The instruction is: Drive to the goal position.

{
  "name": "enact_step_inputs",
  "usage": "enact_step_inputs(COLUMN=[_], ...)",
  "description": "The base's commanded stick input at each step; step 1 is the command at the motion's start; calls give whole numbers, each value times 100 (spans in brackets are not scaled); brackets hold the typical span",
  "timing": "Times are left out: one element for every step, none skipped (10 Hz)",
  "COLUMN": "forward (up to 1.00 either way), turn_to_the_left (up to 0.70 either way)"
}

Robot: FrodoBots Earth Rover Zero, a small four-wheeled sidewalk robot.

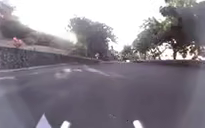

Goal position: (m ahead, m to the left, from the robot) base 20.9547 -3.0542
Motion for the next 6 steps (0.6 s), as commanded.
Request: enact_step_inputs(forward=[67,67,67,67,67,67], turn_to_the_left=[2,2,-7,-17,-27,-22])
